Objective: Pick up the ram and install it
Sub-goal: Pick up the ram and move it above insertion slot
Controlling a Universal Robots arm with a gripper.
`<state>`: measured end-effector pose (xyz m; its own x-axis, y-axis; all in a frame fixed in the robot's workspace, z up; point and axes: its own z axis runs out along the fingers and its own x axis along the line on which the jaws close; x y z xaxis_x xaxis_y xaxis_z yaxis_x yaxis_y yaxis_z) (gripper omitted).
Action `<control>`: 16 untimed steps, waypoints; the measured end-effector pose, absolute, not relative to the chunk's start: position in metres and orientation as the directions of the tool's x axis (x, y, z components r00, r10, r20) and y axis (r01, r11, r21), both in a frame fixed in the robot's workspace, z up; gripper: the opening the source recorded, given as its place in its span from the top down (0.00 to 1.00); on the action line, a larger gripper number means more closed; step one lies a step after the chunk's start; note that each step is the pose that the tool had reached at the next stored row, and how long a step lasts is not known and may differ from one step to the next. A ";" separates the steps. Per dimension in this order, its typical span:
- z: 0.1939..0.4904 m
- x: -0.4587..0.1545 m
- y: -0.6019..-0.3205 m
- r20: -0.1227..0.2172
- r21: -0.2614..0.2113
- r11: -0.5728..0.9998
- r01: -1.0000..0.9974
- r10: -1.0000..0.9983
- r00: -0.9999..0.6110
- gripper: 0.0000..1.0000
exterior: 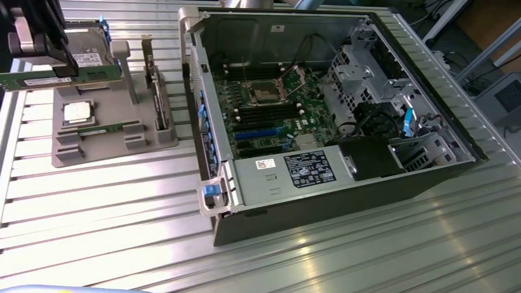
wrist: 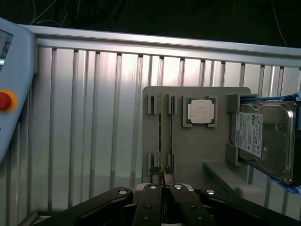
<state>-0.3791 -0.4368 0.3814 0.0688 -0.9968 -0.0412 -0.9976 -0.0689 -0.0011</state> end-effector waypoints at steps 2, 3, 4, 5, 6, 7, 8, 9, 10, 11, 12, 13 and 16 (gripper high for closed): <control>0.383 -0.379 -0.437 -0.041 -0.001 -0.069 -0.998 -0.997 0.069 0.88; 0.385 -0.379 -0.437 -0.041 -0.001 -0.069 -0.998 -0.997 0.069 0.88; 0.385 -0.379 -0.437 -0.041 -0.001 -0.069 -0.998 -0.997 0.069 0.88; 0.386 -0.379 -0.437 -0.041 -0.001 -0.069 -0.998 -0.997 0.069 0.88; 0.387 -0.379 -0.437 -0.041 -0.001 -0.069 -0.998 -0.997 0.069 0.88; 0.388 -0.379 -0.437 -0.041 -0.001 -0.069 -0.998 -0.997 0.069 0.88; 0.389 -0.379 -0.437 -0.041 -0.001 -0.069 -0.998 -0.997 0.069 0.88; 0.389 -0.379 -0.437 -0.041 -0.001 -0.069 -0.998 -0.997 0.069 0.88; 0.390 -0.379 -0.437 -0.041 -0.001 -0.069 -0.998 -0.997 0.069 0.88; 0.391 -0.379 -0.437 -0.041 -0.001 -0.069 -0.998 -0.997 0.069 0.88; 0.392 -0.379 -0.437 -0.041 -0.001 -0.069 -0.998 -0.997 0.069 0.88; 0.394 -0.379 -0.437 -0.041 -0.001 -0.069 -0.998 -0.997 0.069 0.88; 0.398 -0.379 -0.437 -0.041 -0.001 -0.069 -0.998 -0.997 0.069 0.88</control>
